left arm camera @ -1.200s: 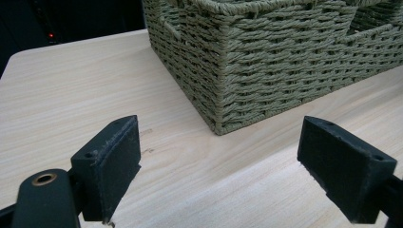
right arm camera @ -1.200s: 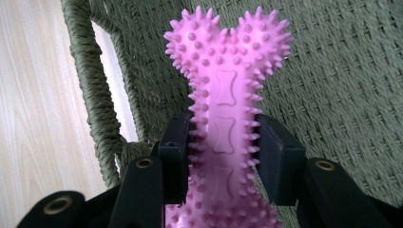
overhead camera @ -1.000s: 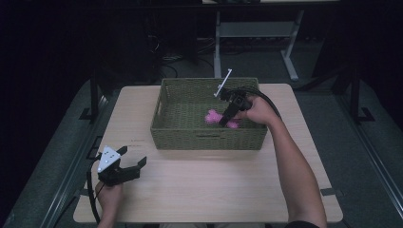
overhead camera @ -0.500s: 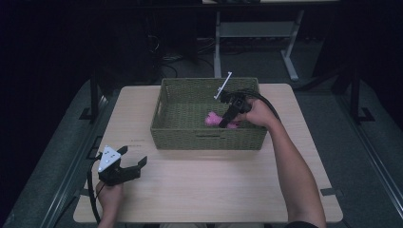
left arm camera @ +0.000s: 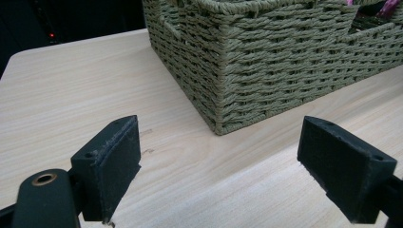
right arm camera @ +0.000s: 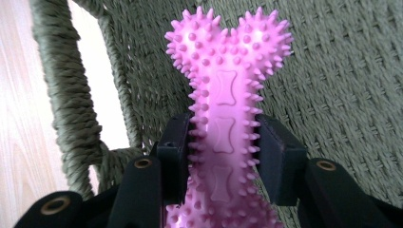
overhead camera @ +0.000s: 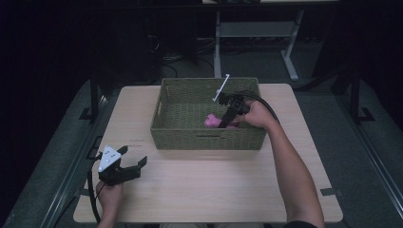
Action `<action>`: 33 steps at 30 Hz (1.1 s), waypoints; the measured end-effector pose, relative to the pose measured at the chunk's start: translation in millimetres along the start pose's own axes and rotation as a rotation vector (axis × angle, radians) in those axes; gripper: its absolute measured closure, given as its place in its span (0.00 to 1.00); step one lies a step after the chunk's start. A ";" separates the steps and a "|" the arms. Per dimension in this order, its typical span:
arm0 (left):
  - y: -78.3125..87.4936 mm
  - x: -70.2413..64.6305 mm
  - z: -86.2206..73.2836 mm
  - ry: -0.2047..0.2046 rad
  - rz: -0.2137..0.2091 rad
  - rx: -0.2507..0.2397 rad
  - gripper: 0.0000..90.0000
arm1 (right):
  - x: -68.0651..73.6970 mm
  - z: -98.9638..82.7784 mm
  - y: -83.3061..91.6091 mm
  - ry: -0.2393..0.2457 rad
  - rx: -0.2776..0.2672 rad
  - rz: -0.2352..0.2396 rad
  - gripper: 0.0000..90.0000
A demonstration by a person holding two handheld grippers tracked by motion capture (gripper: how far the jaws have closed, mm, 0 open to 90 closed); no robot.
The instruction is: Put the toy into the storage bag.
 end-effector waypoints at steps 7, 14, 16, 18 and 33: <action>0.2 -0.4 0.4 0.005 -0.003 -0.003 0.15 | 1.3 1.5 2.4 -0.013 -0.033 0.015 0.62; -0.3 -0.9 0.2 0.003 -0.004 0.000 0.15 | -0.7 -5.9 4.4 -0.028 -0.035 0.010 0.59; -0.2 -0.8 0.5 0.004 -0.003 -0.002 0.15 | -0.4 -7.4 5.9 -0.031 -0.043 0.013 0.58; -0.4 -1.2 -0.3 0.001 -0.006 0.001 0.15 | 0.1 -8.6 7.3 -0.034 -0.044 0.010 0.57; 0.4 -0.7 0.2 0.004 -0.003 -0.004 0.15 | 6.6 -13.5 35.0 -0.044 -0.108 -0.004 0.50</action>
Point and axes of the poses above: each handheld gripper's, and its own axes: y roughly backward along the jaws, z roughly out of its top, x roughly to its left, the point moved 8 cm from there along -y, roughly forward along the jaws, and after that the axes turned 12 degrees about -y, right-handed, at the moved point
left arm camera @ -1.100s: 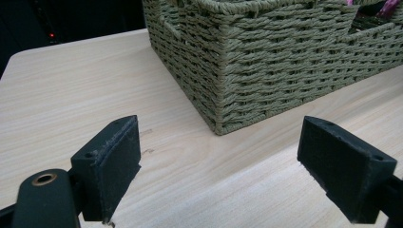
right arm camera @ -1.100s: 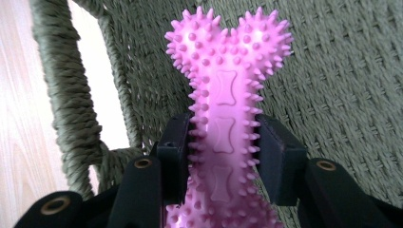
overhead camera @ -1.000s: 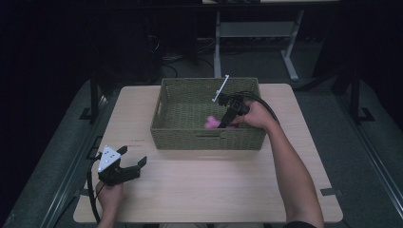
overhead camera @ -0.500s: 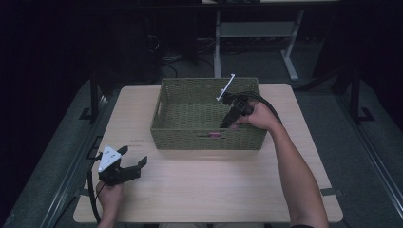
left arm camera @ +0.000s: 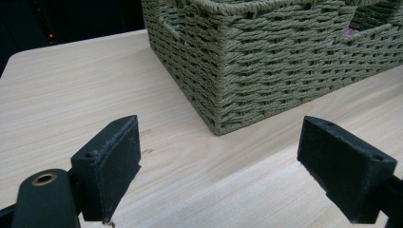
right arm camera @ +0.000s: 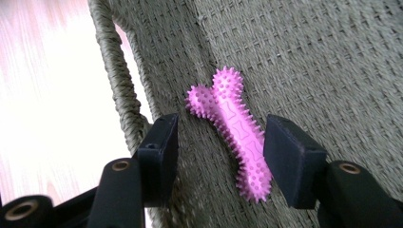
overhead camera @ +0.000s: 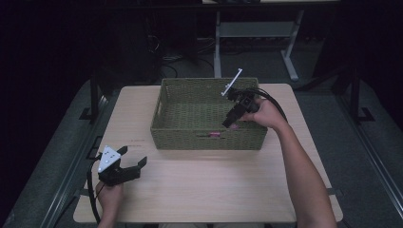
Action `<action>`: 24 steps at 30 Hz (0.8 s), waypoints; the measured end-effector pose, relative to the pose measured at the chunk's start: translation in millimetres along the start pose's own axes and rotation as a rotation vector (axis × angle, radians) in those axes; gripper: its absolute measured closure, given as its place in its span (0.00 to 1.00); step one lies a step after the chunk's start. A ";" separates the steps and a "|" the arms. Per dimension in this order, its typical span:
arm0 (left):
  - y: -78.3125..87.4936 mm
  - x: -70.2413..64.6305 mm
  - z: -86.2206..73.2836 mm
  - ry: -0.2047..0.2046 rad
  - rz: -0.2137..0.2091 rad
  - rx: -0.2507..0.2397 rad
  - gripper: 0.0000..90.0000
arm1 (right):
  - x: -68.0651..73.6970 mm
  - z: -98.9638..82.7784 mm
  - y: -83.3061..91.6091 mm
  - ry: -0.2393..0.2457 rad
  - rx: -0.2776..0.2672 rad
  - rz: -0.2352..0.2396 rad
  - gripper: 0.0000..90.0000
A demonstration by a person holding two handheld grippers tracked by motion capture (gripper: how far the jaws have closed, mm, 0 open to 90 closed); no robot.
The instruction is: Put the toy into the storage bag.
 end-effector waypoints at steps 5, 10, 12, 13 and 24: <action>0.0 -0.3 -0.1 -0.002 -0.001 0.003 0.15 | 1.3 -1.7 9.2 -0.010 -0.021 -0.001 0.48; 0.2 -0.1 -0.1 -0.002 0.001 0.002 0.15 | 4.1 -3.7 16.9 -0.007 -0.037 -0.006 0.46; 0.3 -0.1 -0.2 -0.002 0.000 0.004 0.15 | 5.5 -4.1 20.1 -0.004 -0.044 -0.006 0.45; 0.2 -0.3 -0.2 -0.003 -0.002 0.004 0.15 | 6.4 -4.2 21.1 -0.007 -0.048 -0.006 0.45; -0.1 -0.8 0.1 -0.002 -0.001 0.001 0.15 | 16.3 -9.2 34.8 0.002 -0.069 -0.005 0.41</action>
Point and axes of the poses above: each handheld gripper's, and its own axes: y roughly backward along the jaws, z roughly out of its top, x roughly to its left, the point moved 8 cm from there along -y, roughly forward along the jaws, and after that the axes turned 12 degrees about -y, right-handed, at the moved point
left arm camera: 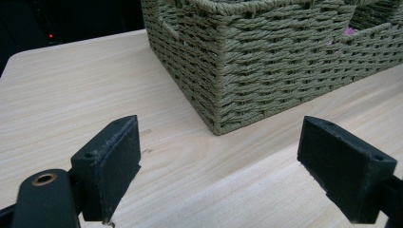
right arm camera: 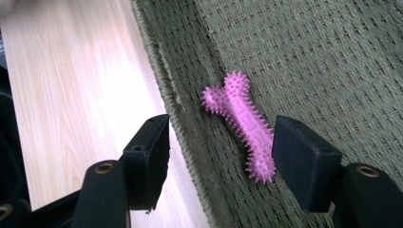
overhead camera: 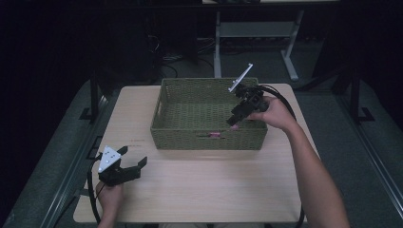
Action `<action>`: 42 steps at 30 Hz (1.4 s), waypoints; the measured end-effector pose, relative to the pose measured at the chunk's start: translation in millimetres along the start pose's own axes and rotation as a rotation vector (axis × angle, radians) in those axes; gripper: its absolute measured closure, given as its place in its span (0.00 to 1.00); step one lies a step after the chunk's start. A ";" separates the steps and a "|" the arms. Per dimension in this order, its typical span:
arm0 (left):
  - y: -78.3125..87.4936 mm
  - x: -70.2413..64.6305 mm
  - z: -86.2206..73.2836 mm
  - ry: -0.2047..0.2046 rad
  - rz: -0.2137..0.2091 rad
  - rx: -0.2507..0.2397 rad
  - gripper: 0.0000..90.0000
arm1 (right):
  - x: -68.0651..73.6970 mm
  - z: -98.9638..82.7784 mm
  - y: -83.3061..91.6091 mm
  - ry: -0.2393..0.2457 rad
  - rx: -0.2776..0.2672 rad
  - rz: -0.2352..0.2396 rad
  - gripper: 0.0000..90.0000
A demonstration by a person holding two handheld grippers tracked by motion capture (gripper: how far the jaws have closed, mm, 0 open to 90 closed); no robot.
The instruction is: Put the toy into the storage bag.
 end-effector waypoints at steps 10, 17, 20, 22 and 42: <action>-0.2 -0.4 0.0 -0.001 0.000 0.002 0.15 | 7.9 -7.5 10.5 0.001 -0.029 0.007 0.39; -0.1 -0.2 -0.1 -0.002 0.001 0.002 0.15 | 11.6 -15.2 16.4 0.000 -0.036 0.006 0.38; -0.1 -0.3 -0.1 -0.003 0.000 0.002 0.15 | 14.2 -17.8 20.6 0.000 -0.046 0.005 0.38; -0.1 -0.3 -0.2 -0.003 0.000 0.003 0.15 | 16.0 -19.7 22.6 -0.002 -0.053 0.015 0.38; -0.6 -1.3 -0.4 -0.009 -0.001 0.008 0.15 | 29.7 -50.5 25.1 0.006 -0.077 0.018 0.36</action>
Point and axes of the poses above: each handheld gripper's, and its own axes: y roughly backward along the jaws, z roughly out of its top, x roughly to its left, the point moved 8 cm from there along -y, roughly forward along the jaws, and after that the axes turned 12 degrees about -y, right-handed, at the moved point
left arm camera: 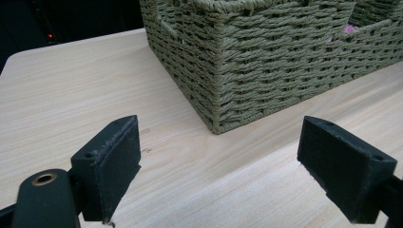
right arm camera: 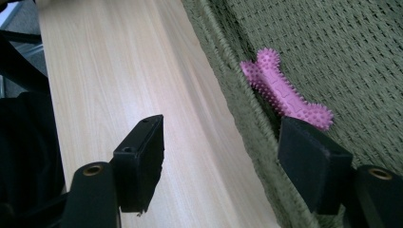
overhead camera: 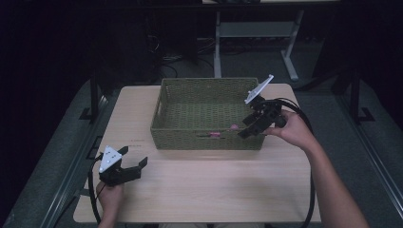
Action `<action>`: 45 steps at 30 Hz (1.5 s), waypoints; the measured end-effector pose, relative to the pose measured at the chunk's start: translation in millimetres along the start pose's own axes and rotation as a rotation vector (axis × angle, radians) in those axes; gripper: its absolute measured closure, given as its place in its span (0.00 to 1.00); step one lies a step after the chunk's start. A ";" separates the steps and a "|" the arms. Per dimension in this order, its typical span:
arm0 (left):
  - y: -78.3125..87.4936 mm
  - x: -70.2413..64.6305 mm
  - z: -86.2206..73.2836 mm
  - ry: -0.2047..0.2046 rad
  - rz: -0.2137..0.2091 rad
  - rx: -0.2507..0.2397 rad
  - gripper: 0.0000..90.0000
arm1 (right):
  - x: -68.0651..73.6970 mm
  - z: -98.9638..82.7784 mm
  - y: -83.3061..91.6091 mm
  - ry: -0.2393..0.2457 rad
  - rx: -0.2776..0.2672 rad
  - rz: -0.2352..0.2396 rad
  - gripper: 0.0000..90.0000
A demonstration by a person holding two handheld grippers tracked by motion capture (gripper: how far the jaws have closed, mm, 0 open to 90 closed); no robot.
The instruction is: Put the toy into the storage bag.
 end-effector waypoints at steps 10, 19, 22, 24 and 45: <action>-0.1 -0.1 -0.3 -0.001 0.000 0.003 0.15 | 7.9 -16.7 -1.9 0.009 -0.005 -0.002 0.34; 0.2 0.0 -0.4 -0.001 0.001 0.002 0.15 | 16.7 -31.3 -8.9 0.013 -0.009 0.011 0.33; 0.6 0.6 -0.5 0.001 0.003 0.001 0.15 | 19.5 -37.1 -10.8 0.010 -0.016 0.011 0.32; 0.6 0.9 -0.6 0.001 0.003 0.001 0.15 | 21.5 -41.8 -12.6 0.011 -0.016 0.013 0.32; 0.7 0.6 -1.0 0.000 0.003 0.004 0.15 | 26.1 -77.9 -31.9 -0.015 -0.026 0.017 0.30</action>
Point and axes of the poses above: each handheld gripper's, and its own axes: y roughly backward along the jaws, z roughly out of its top, x roughly to its left, the point moved 8 cm from there along -y, roughly forward along the jaws, and after that the axes turned 12 degrees about -y, right-handed, at the moved point
